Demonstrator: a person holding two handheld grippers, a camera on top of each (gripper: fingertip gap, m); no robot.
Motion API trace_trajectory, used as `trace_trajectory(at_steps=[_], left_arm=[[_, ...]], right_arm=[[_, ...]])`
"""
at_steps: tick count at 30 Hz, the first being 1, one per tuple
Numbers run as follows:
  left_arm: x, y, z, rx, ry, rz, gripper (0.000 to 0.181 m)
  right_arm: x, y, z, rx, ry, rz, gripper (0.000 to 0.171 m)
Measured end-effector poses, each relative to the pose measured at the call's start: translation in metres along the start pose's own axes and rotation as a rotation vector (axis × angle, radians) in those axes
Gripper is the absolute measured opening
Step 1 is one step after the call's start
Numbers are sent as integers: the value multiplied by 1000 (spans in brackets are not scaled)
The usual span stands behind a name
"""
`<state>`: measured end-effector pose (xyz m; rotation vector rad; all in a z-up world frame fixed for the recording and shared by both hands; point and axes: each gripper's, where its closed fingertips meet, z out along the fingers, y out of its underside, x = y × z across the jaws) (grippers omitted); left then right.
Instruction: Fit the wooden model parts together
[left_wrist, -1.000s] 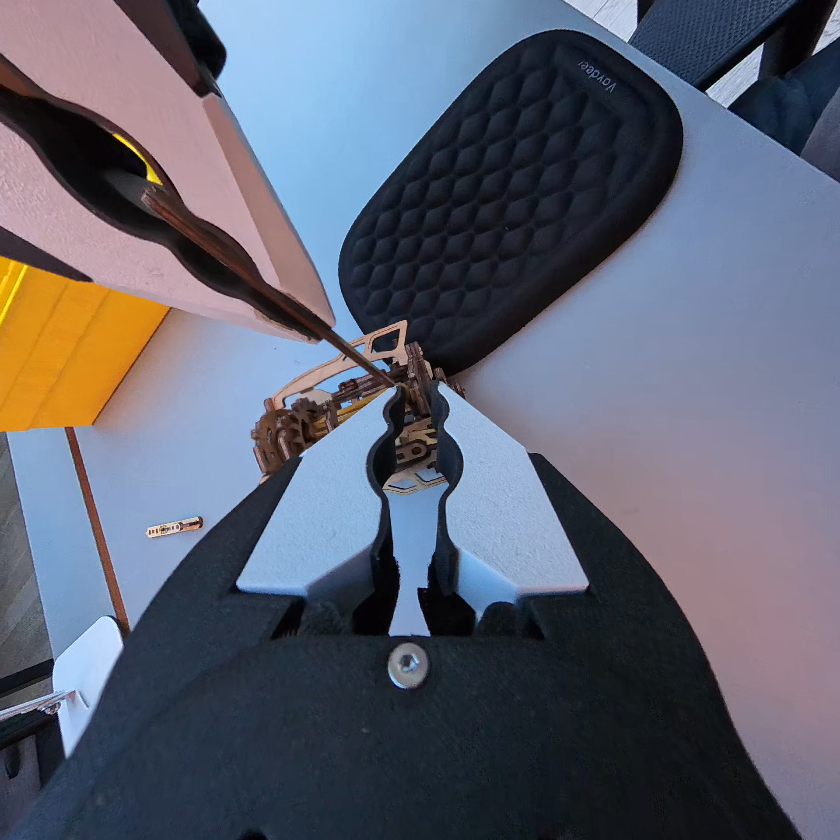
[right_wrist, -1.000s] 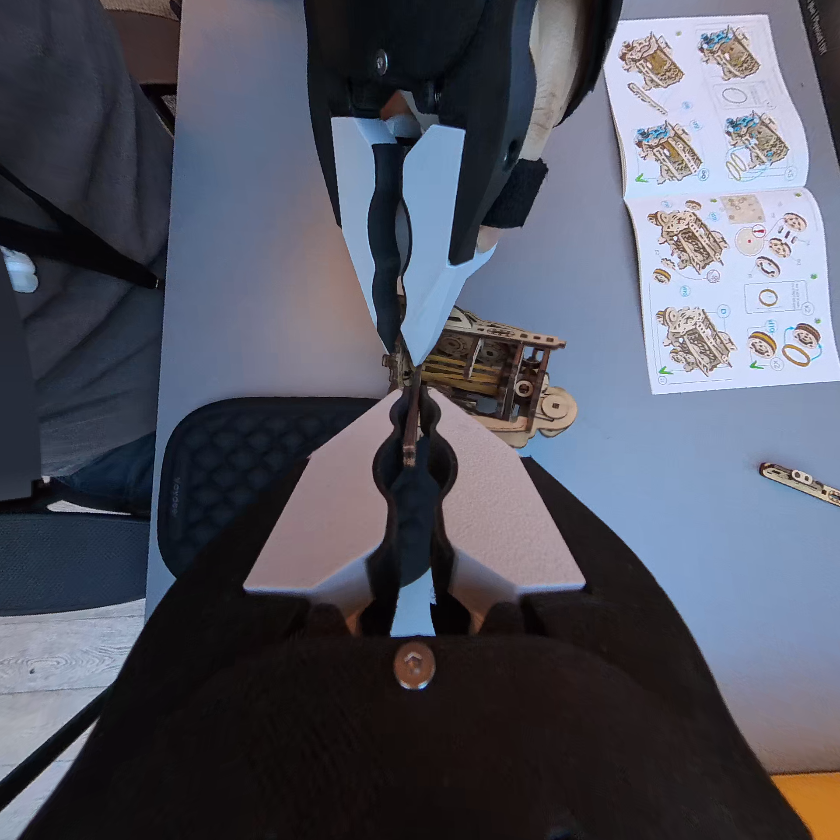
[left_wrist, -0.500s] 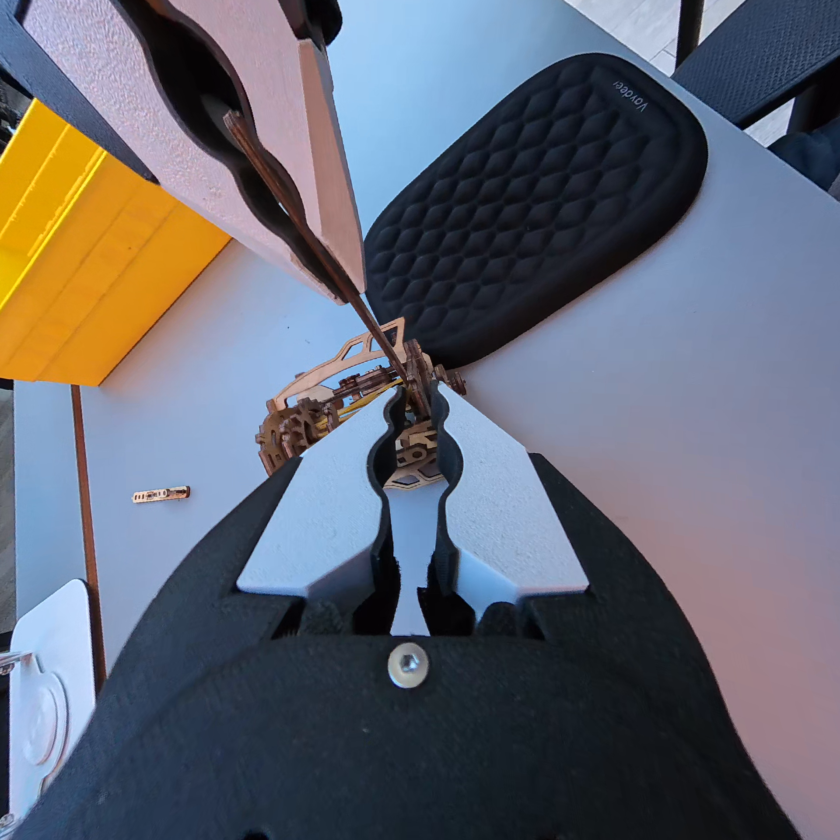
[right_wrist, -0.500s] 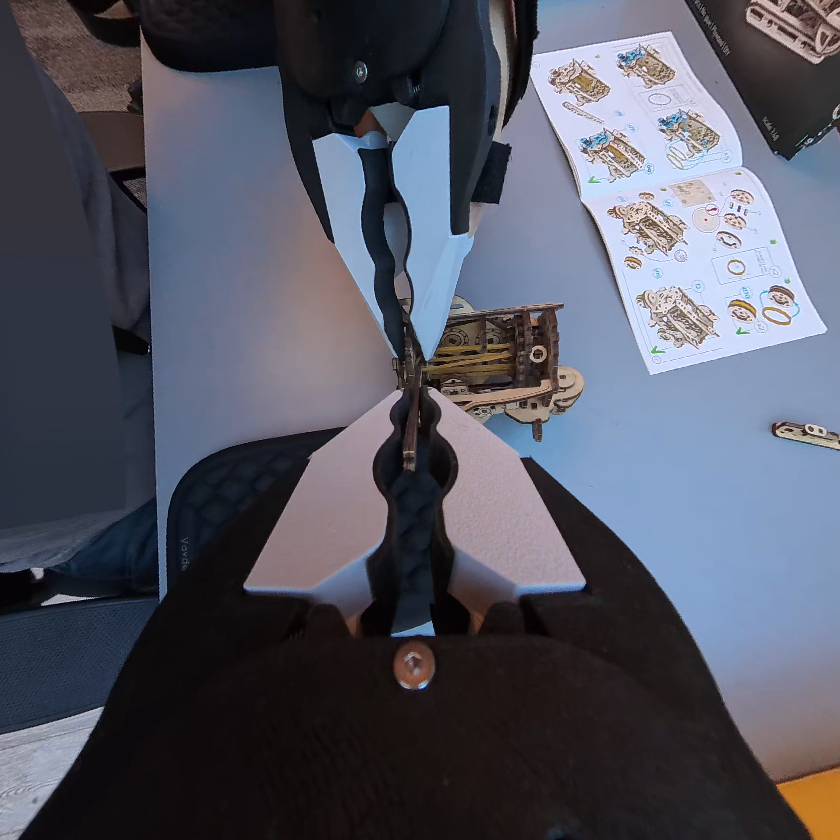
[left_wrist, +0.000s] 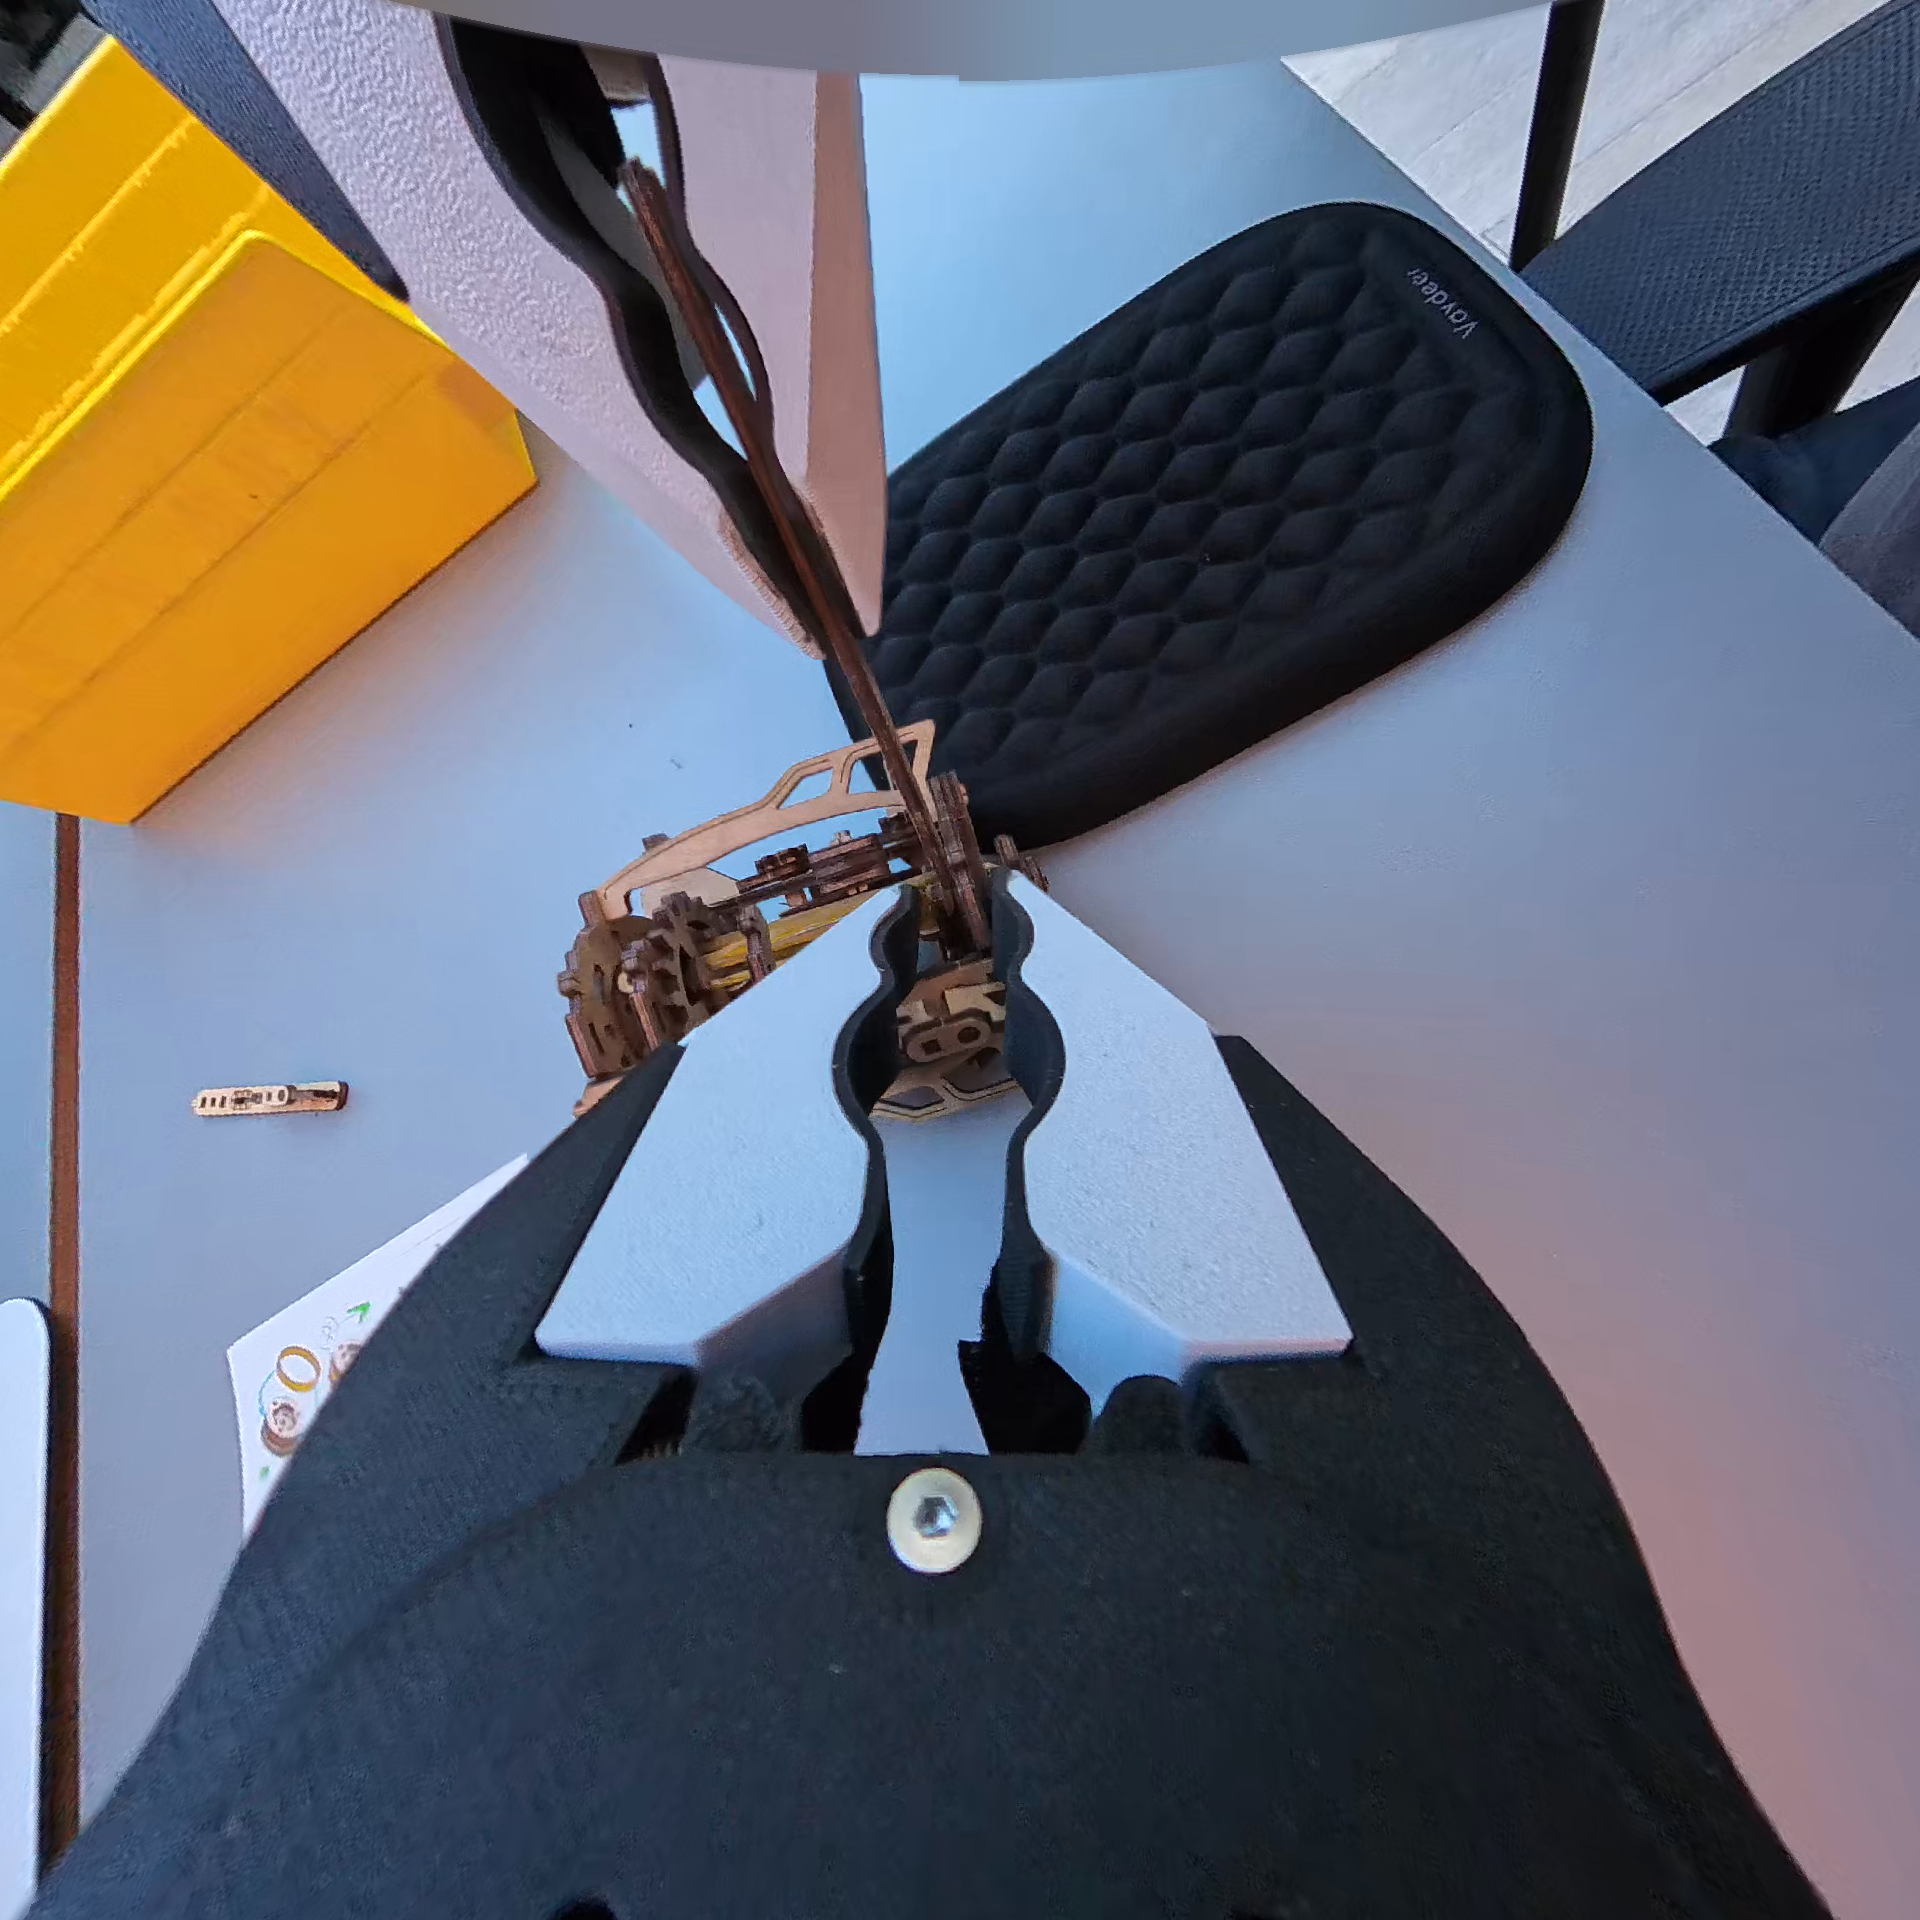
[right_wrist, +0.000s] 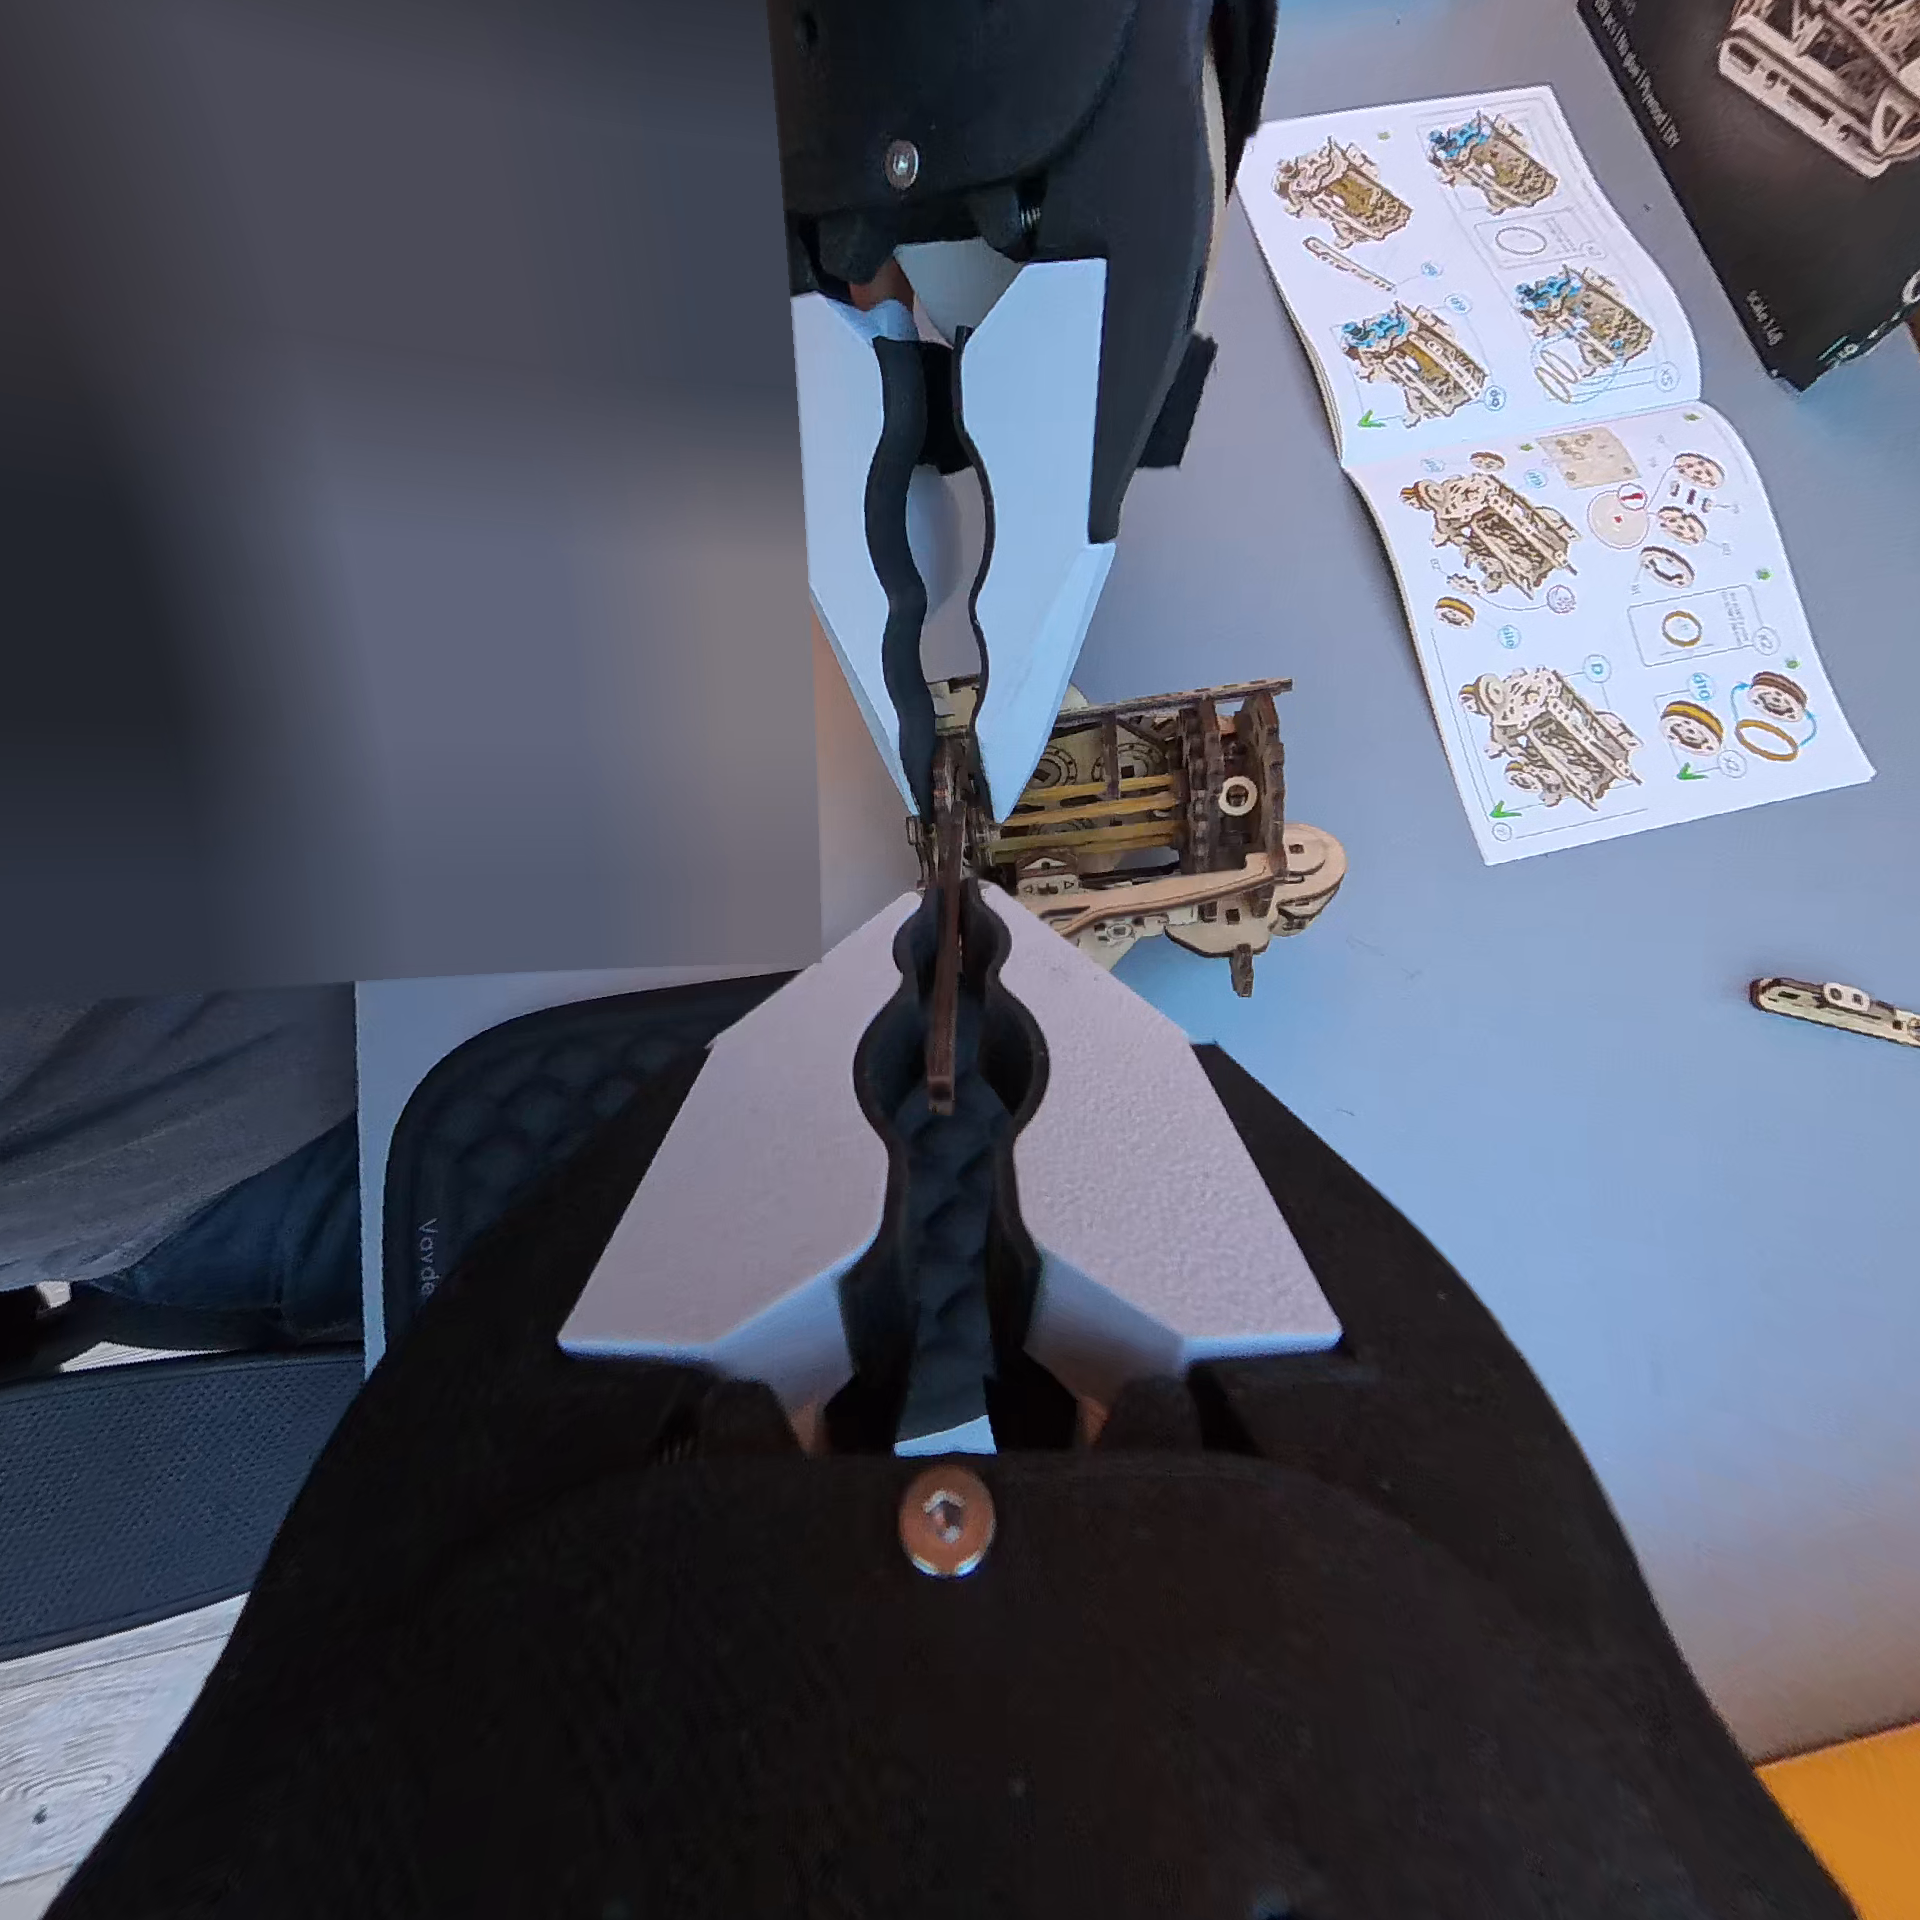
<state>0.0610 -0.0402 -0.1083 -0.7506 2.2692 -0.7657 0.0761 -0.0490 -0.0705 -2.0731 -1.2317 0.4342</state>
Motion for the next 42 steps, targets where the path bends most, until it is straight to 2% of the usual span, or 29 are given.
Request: trace_trajectory(at_steps=[1, 8, 15, 20, 24, 27, 30, 36, 42], left_arm=[[0, 1, 0, -3, 2, -2, 11], [-6, 2, -1, -14, -43, 77, 8], [-7, 1, 0, 4, -24, 49, 9], [-7, 1, 0, -3, -32, 84, 9], [-6, 2, -1, 10, -53, 116, 9], [-8, 3, -3, 16, -69, 111, 9], [-13, 4, -6, 22, -102, 86, 24], [-25, 14, -19, 11, -151, 25, 29], [-44, 35, -35, -48, -242, -30, 29]], right_arm=[[1, 1, 1, -3, 3, -1, 1], [16, -7, -9, 66, 3, 22, 1], [35, 3, -4, -71, -30, -96, 1], [38, -3, -14, -44, -79, -102, 1], [56, -3, -25, 21, -39, -2, 1], [53, 3, -19, 46, -80, 68, 1], [52, 5, -17, 35, -46, 60, 1], [54, 3, -19, 104, -19, 101, 1], [55, 1, -5, 33, 10, 41, 1]])
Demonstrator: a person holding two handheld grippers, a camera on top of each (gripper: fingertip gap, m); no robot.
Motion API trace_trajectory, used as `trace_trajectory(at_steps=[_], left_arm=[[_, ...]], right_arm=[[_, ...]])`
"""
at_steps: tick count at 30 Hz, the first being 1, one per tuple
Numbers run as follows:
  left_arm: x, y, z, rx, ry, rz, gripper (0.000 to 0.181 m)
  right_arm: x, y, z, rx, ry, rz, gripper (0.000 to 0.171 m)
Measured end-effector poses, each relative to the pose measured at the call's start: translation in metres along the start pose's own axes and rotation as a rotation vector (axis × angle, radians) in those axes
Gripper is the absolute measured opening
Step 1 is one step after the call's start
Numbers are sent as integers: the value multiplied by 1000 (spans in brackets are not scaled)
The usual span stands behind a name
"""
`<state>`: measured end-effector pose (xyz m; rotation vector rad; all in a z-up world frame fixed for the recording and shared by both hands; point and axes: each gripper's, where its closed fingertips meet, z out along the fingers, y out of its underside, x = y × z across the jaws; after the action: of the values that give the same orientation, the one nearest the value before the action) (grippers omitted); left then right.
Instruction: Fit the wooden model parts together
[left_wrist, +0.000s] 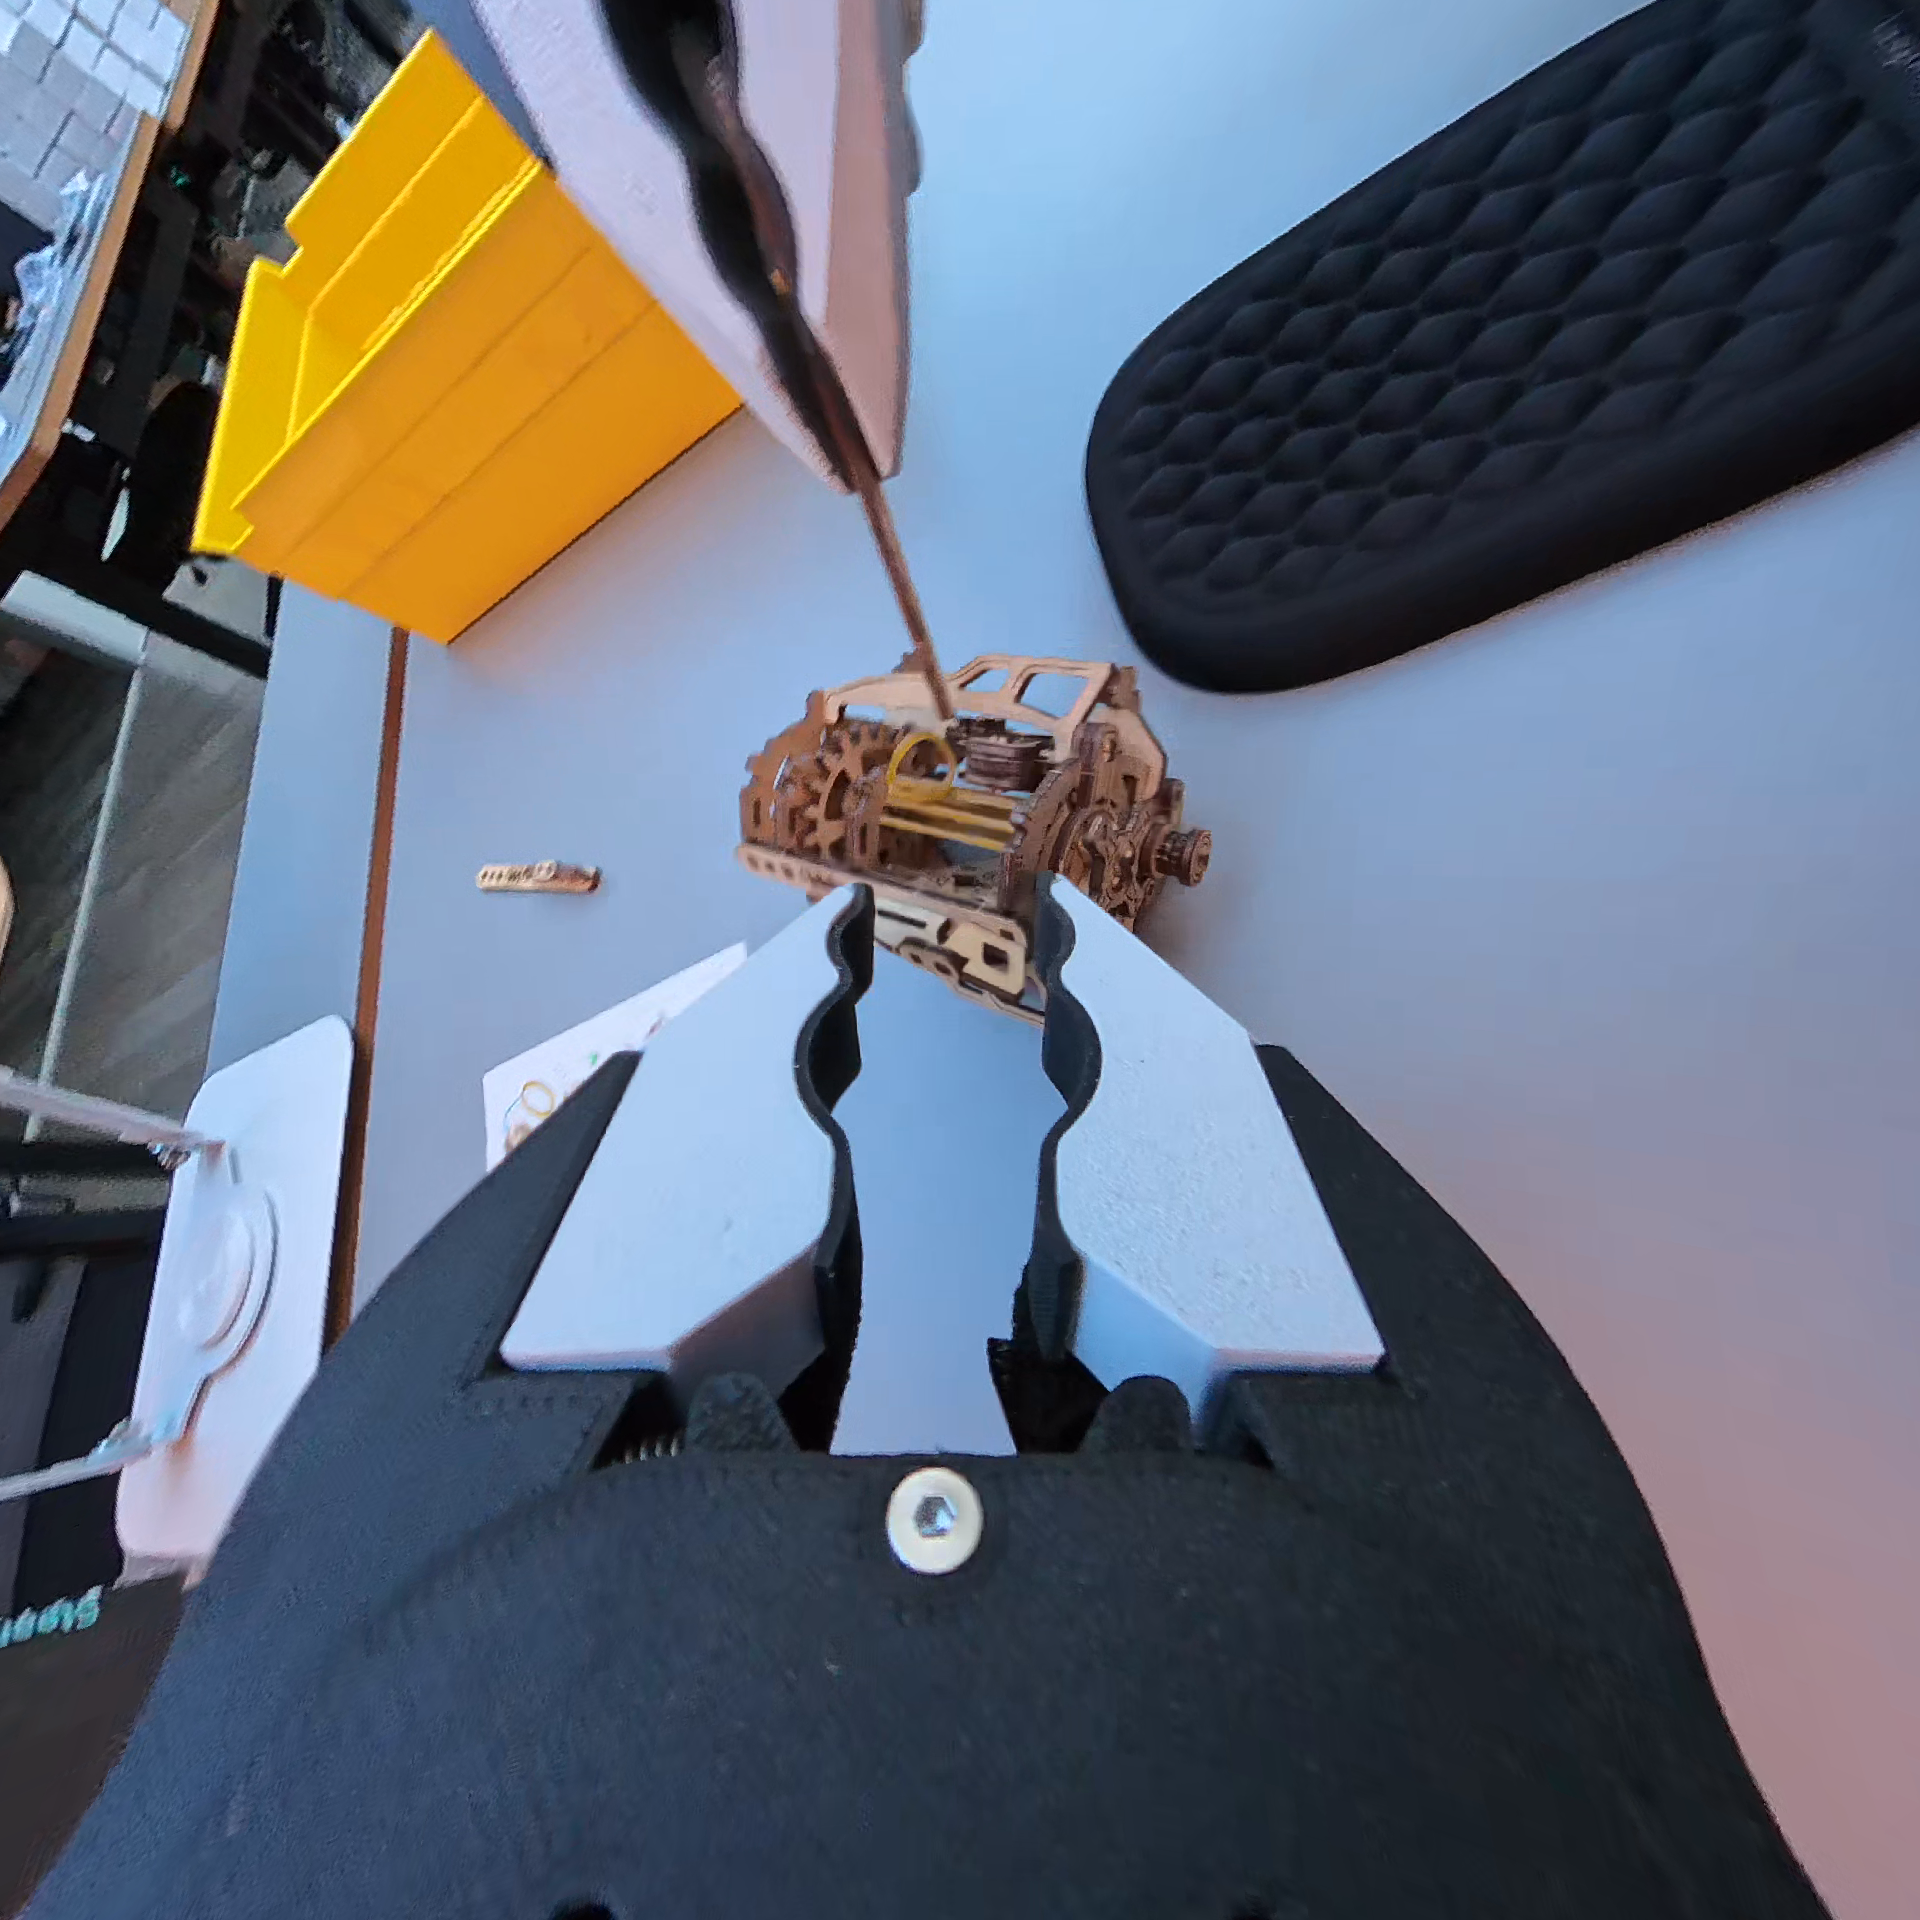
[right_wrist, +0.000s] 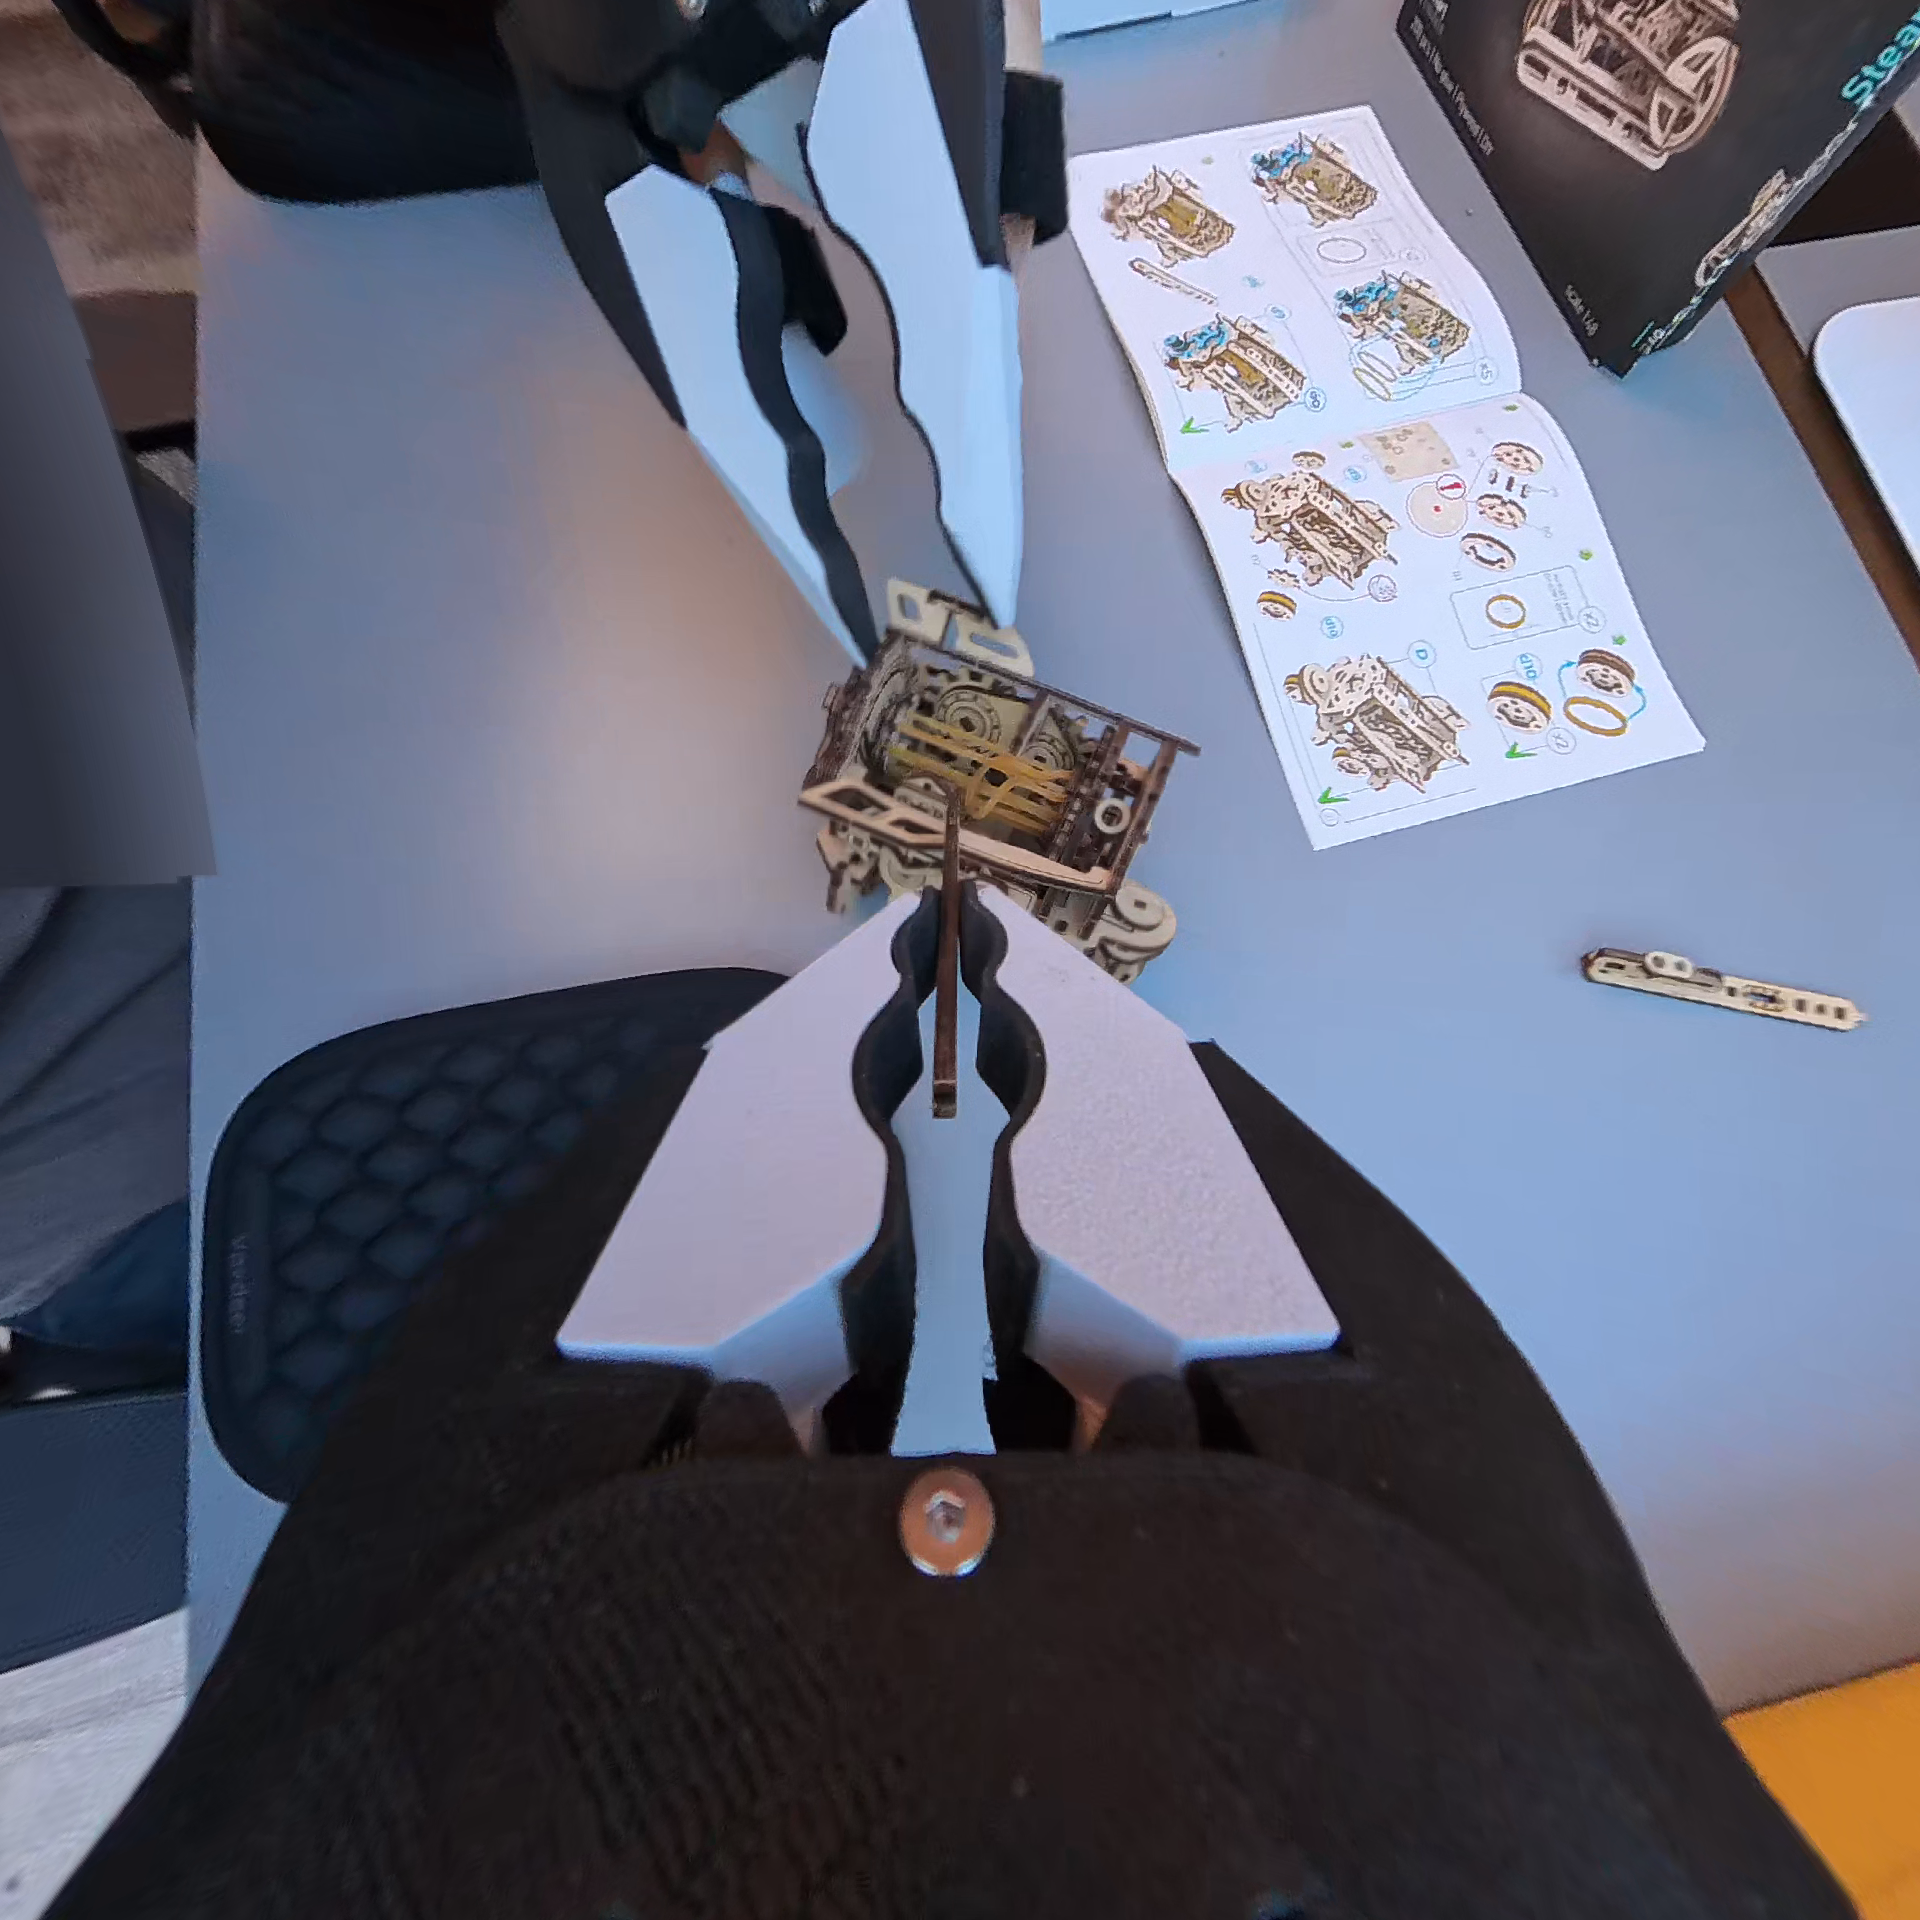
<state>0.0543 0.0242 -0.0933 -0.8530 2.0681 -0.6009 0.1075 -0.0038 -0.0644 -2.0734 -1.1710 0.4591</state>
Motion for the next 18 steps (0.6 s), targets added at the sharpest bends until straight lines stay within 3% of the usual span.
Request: trace_trajectory(at_steps=[5, 8, 12, 16, 18], left_arm=[[-34, 38, -10, -98, -152, -140, 25], [-49, 45, -28, -11, -206, -333, 28], [-47, 19, -48, 212, -168, -639, 54], [-26, 6, -27, 199, -162, -710, 83], [-23, 2, -14, 186, -163, -733, 88]], right_arm=[[10, -17, 1, 17, 28, -50, 1], [31, -15, -3, -35, 88, -90, 1], [34, -15, 1, -61, 28, -132, 1], [43, -17, 2, -67, 15, -163, 1], [50, -18, -2, -40, 2, -168, 1]])
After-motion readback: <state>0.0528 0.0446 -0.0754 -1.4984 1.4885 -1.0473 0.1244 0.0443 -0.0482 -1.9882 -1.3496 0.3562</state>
